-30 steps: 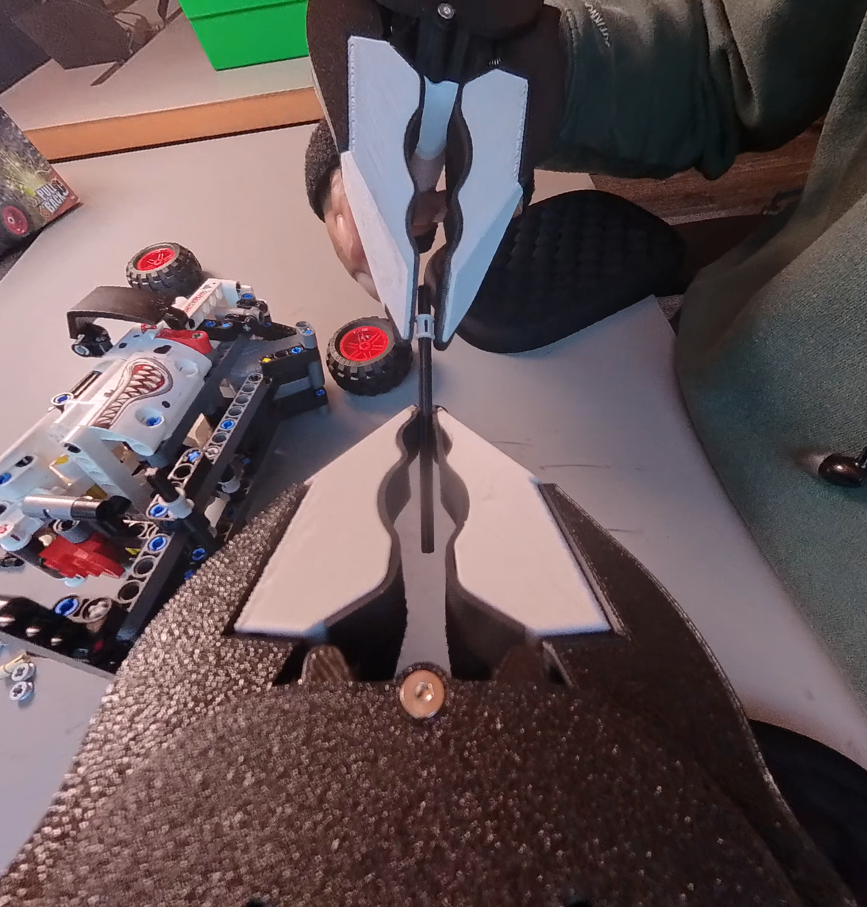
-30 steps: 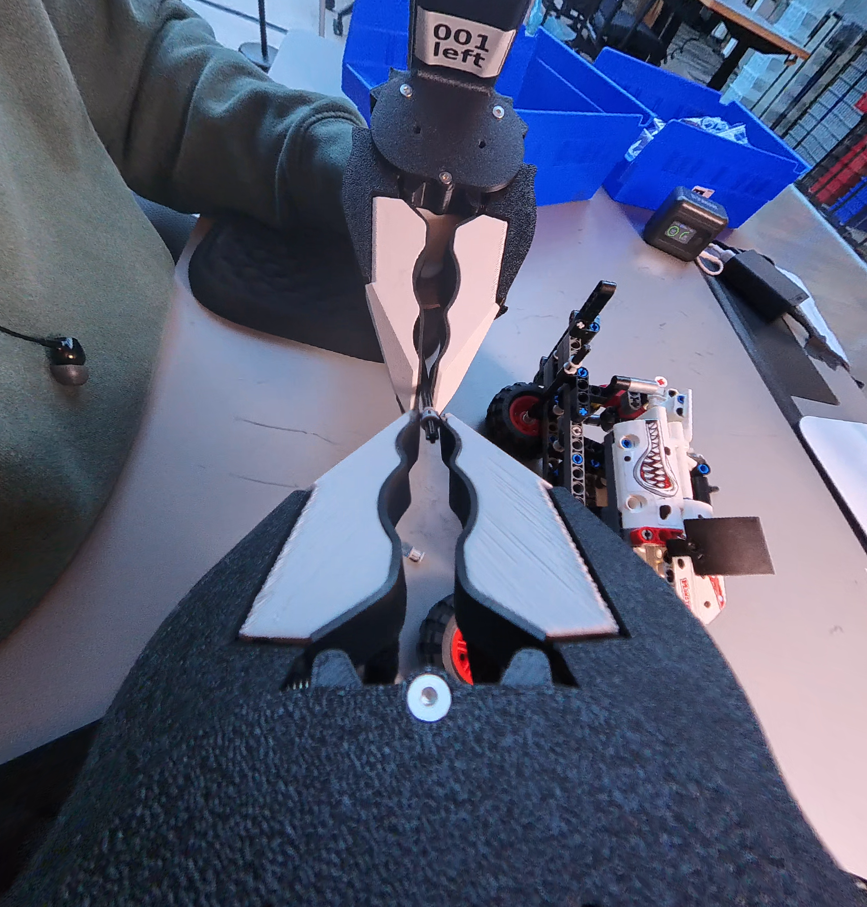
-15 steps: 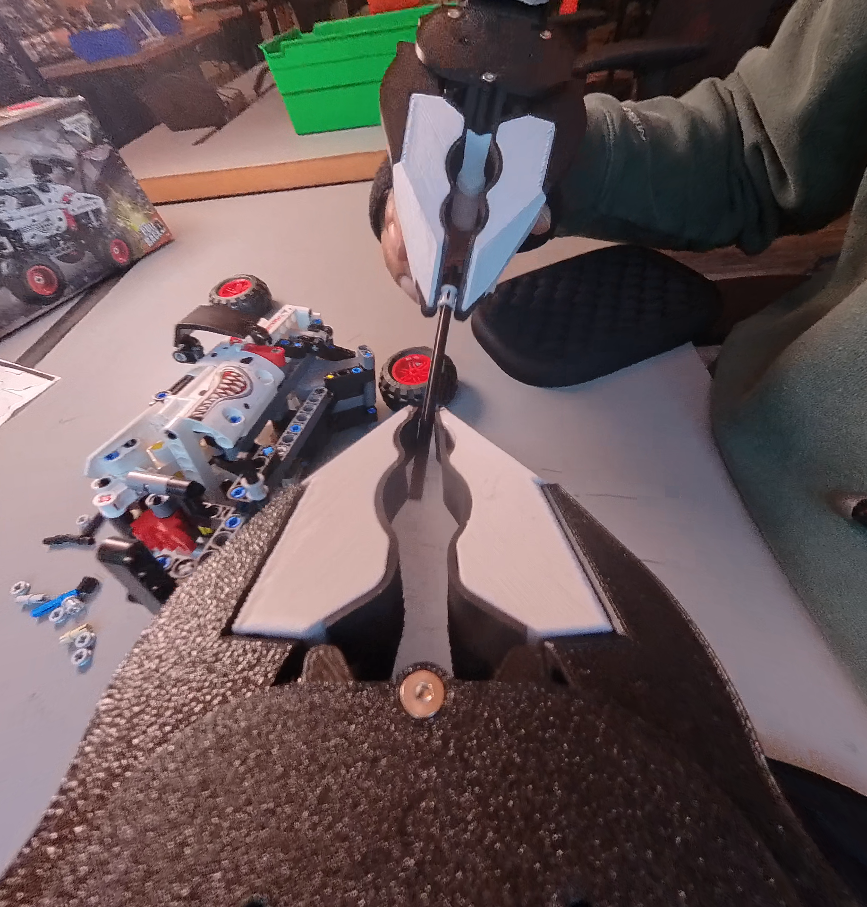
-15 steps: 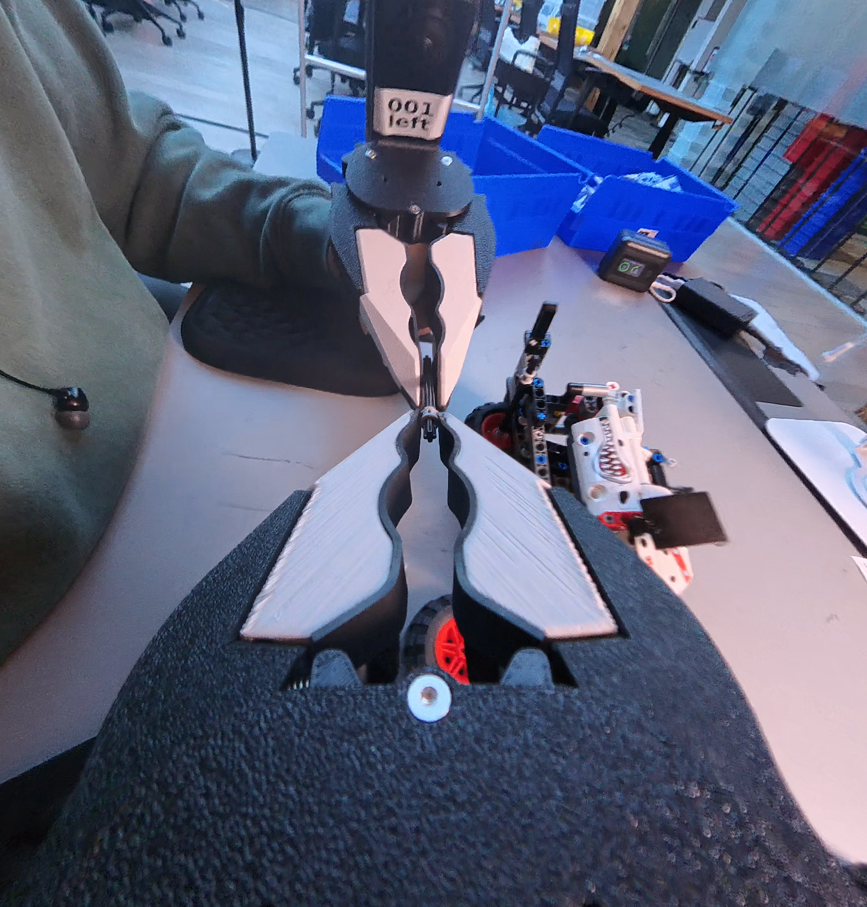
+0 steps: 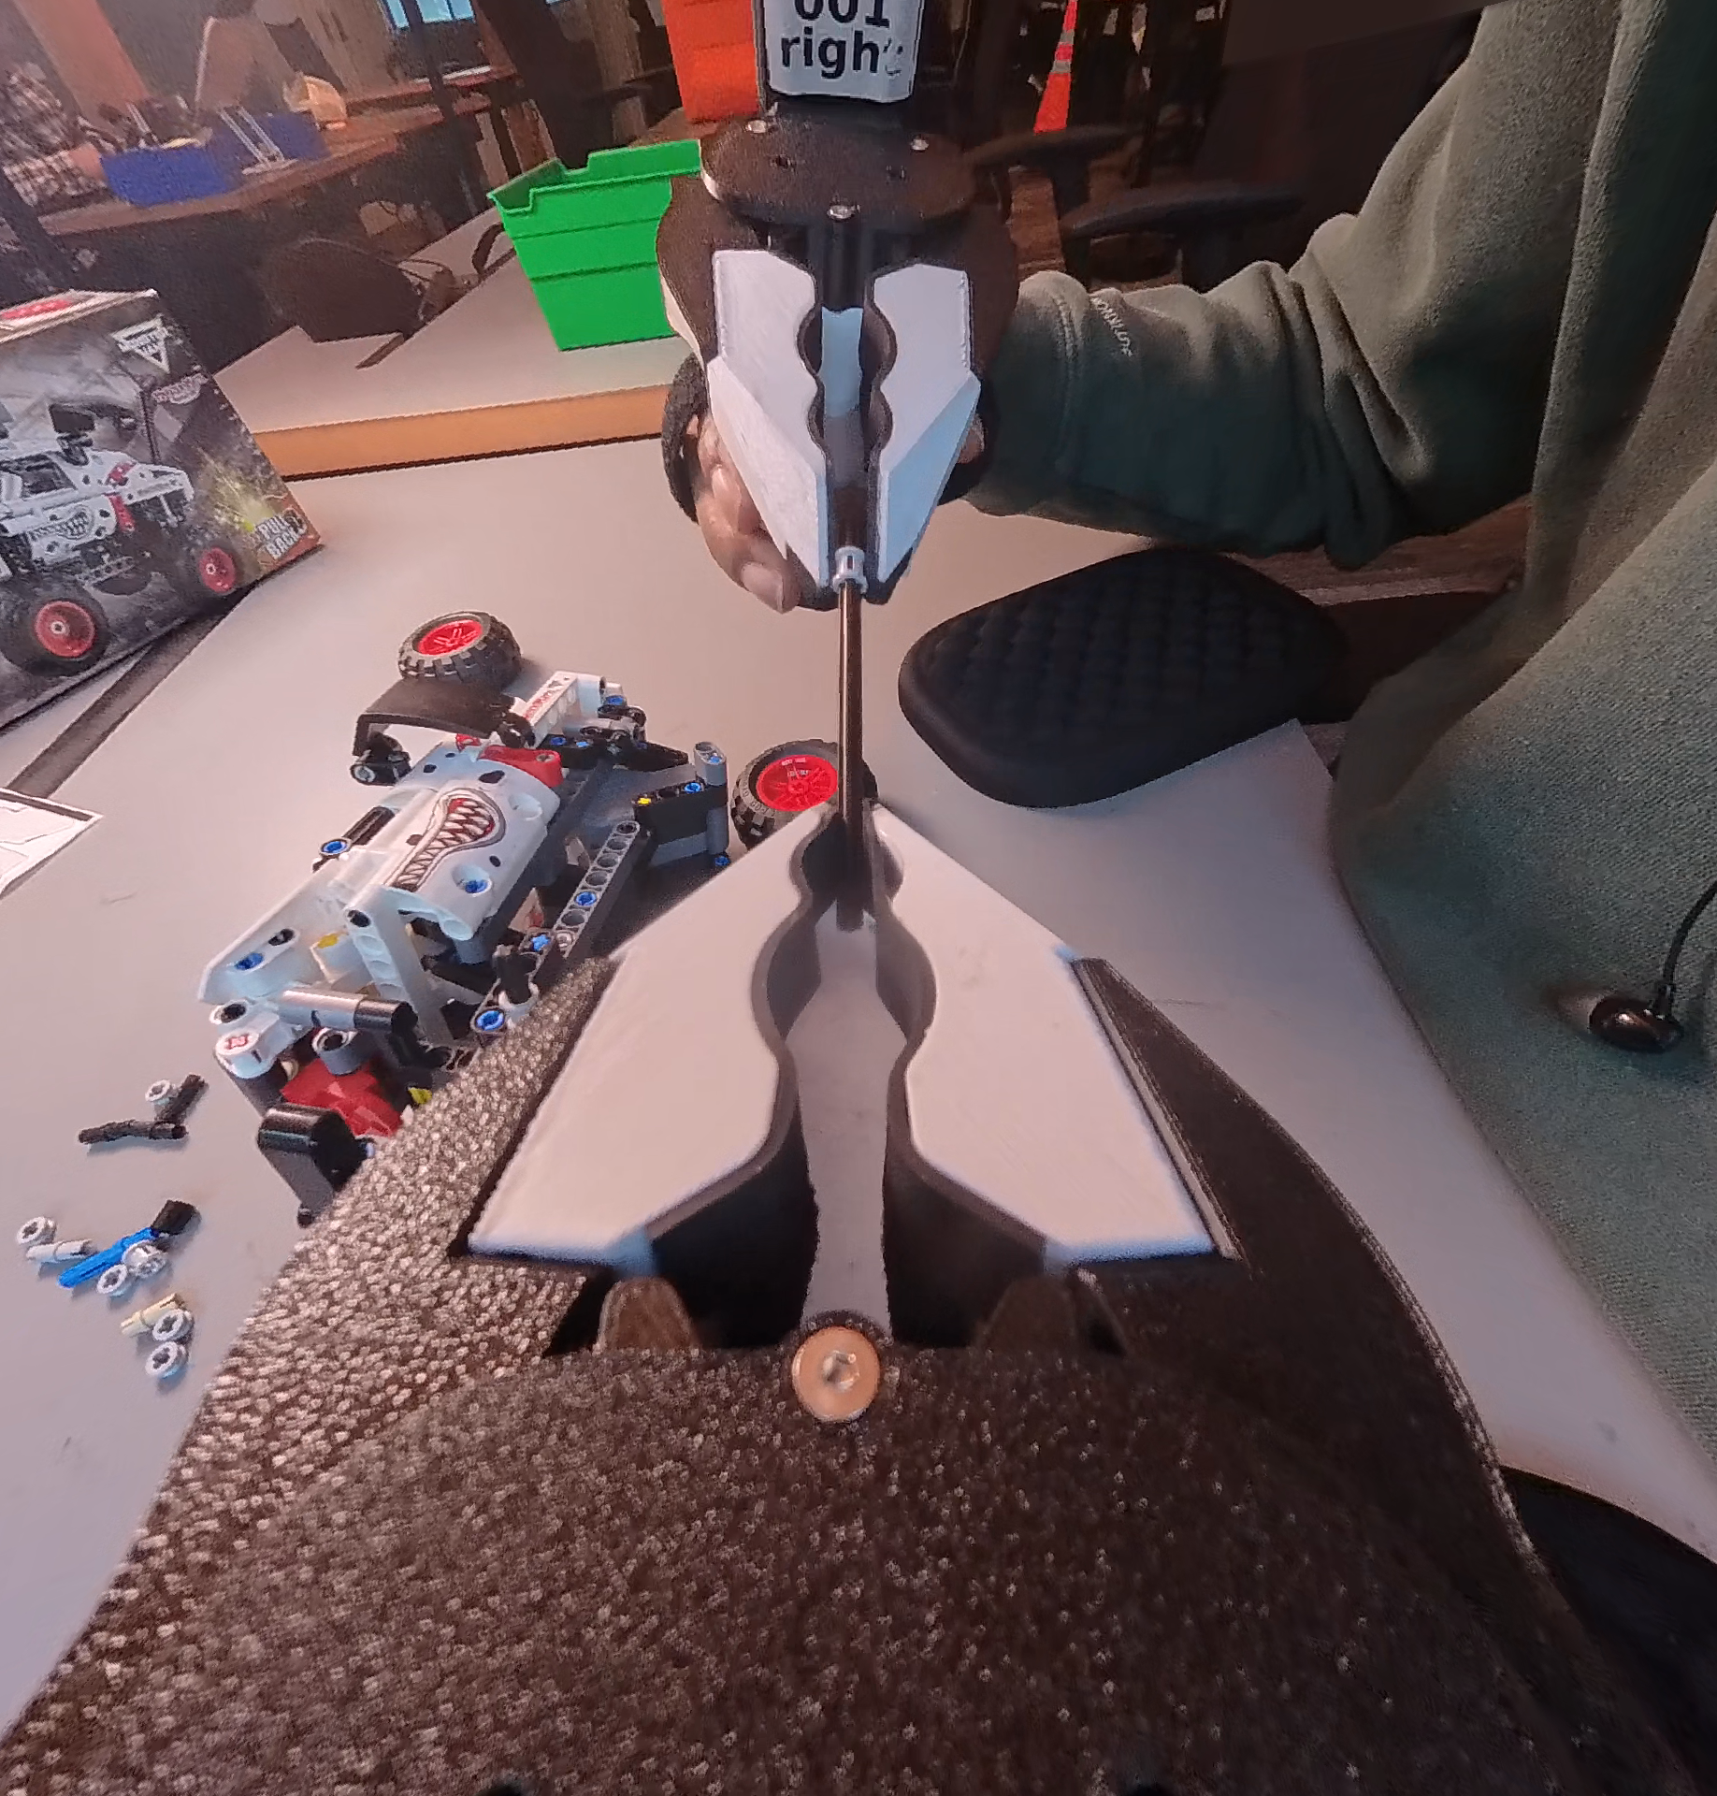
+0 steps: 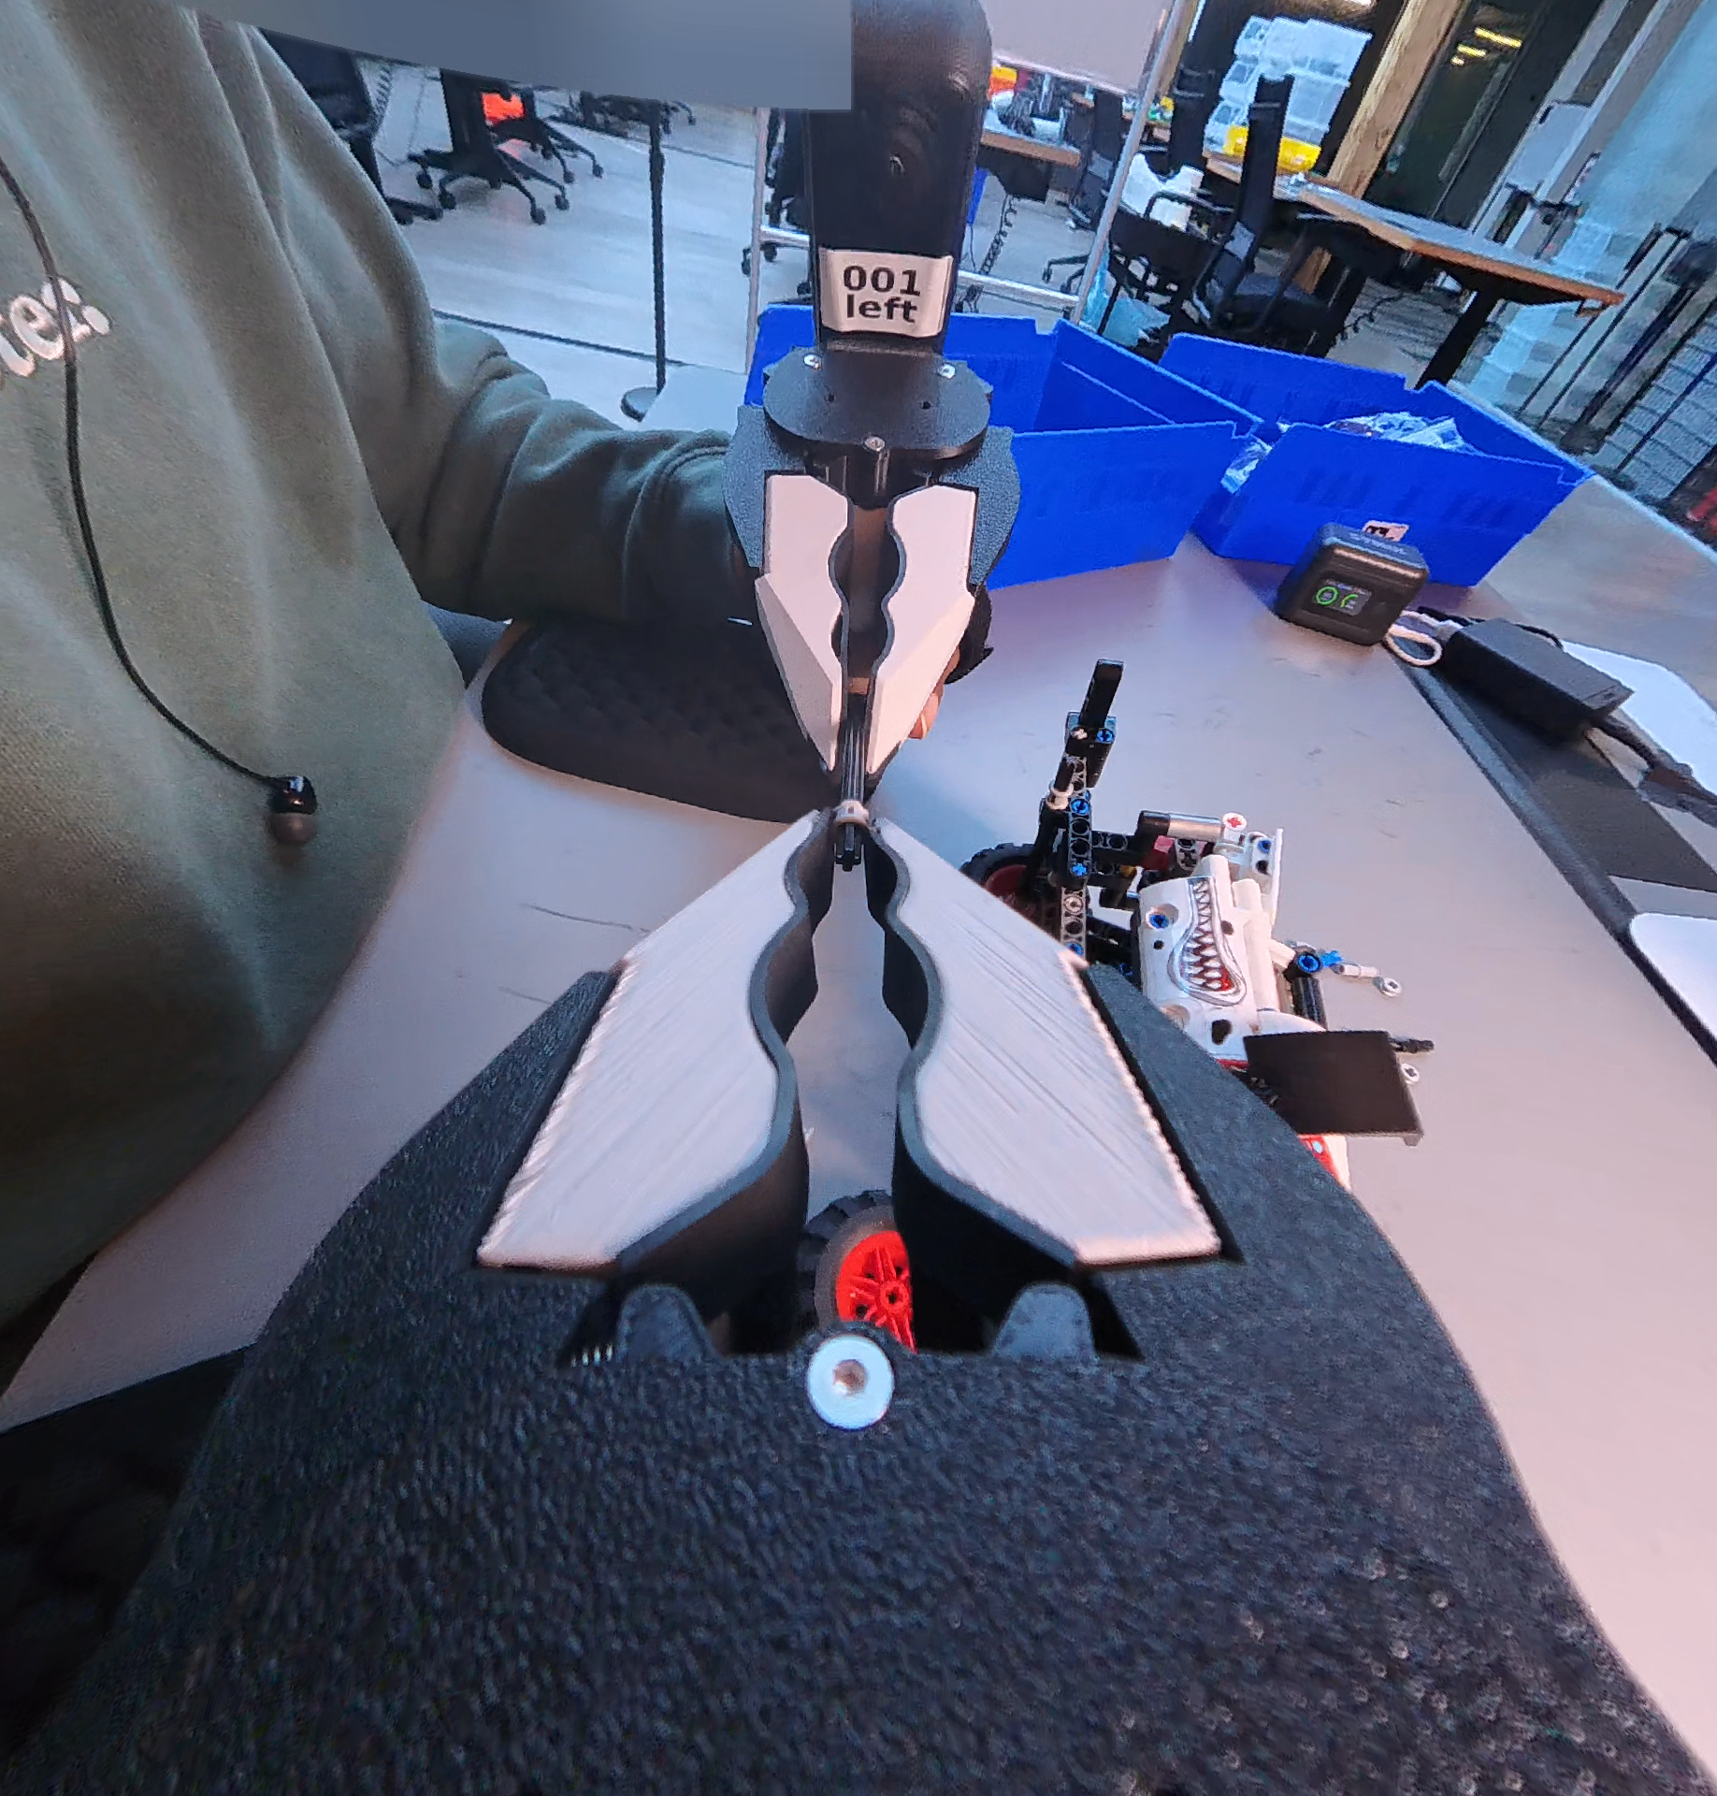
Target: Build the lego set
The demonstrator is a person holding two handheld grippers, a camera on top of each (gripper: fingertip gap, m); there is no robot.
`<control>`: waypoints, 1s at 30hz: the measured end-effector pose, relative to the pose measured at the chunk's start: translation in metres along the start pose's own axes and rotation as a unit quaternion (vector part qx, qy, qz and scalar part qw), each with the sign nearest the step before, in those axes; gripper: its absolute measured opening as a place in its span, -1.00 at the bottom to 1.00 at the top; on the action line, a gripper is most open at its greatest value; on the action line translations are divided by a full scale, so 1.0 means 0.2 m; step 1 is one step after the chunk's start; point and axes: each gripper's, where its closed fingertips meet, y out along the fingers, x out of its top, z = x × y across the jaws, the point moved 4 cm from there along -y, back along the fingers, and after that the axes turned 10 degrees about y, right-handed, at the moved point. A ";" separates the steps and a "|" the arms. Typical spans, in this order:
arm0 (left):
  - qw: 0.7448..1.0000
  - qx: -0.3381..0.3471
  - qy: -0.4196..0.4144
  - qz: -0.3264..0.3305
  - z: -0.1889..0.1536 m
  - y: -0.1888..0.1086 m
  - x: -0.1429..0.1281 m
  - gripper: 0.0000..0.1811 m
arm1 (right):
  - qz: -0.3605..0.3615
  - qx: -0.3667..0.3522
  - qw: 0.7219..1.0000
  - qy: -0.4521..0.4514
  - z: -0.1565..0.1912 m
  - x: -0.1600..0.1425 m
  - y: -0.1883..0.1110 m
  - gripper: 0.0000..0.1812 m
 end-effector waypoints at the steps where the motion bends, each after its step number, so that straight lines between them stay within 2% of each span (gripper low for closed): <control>1: 1.000 -0.003 -0.002 -0.001 0.00 0.00 0.00 -0.99 | -0.001 0.003 1.000 0.002 0.00 0.00 0.00 -0.96; 4: 1.000 0.004 -0.003 0.006 0.02 -0.03 -0.01 -0.99 | -0.009 -0.001 1.000 0.003 -0.01 0.00 -0.04 -0.95; 6: 1.000 0.023 -0.011 0.018 0.06 -0.11 -0.06 -0.99 | -0.054 -0.015 0.998 0.020 -0.05 0.06 -0.17 -0.96; 9: 0.999 0.034 -0.026 0.004 0.10 -0.18 -0.07 -0.99 | -0.047 -0.094 0.994 0.022 -0.16 0.05 -0.31 -0.96; 11: 0.998 0.049 -0.028 -0.001 0.13 -0.18 -0.05 -0.99 | -0.036 -0.158 0.986 0.027 -0.29 0.04 -0.35 -0.95; 13: 0.997 0.073 -0.036 -0.008 0.17 -0.19 -0.04 -0.99 | 0.014 -0.242 0.970 0.018 -0.47 0.00 -0.35 -0.94; 15: 0.992 0.114 -0.050 -0.017 0.23 -0.22 -0.06 -0.99 | 0.089 -0.274 0.958 0.016 -0.64 -0.08 -0.28 -0.94; 17: 0.983 0.169 -0.070 -0.030 0.30 -0.27 -0.08 -0.98 | 0.140 -0.275 0.951 0.018 -0.79 -0.15 -0.17 -0.94; 20: 0.959 0.260 -0.106 -0.030 0.41 -0.37 -0.15 -0.98 | 0.218 -0.232 0.948 -0.007 -0.99 -0.25 0.04 -0.93; 25: 0.928 0.341 -0.131 0.070 0.51 -0.47 -0.35 -0.98 | 0.279 -0.100 0.955 -0.010 -1.09 -0.37 0.35 -0.94; 27: 0.919 0.352 -0.122 0.127 0.53 -0.47 -0.43 -0.98 | 0.296 -0.082 0.952 -0.012 -1.10 -0.40 0.41 -0.93; 30: 0.909 0.347 -0.114 0.200 0.54 -0.43 -0.55 -0.98 | 0.290 -0.077 0.954 -0.002 -1.11 -0.41 0.43 -0.79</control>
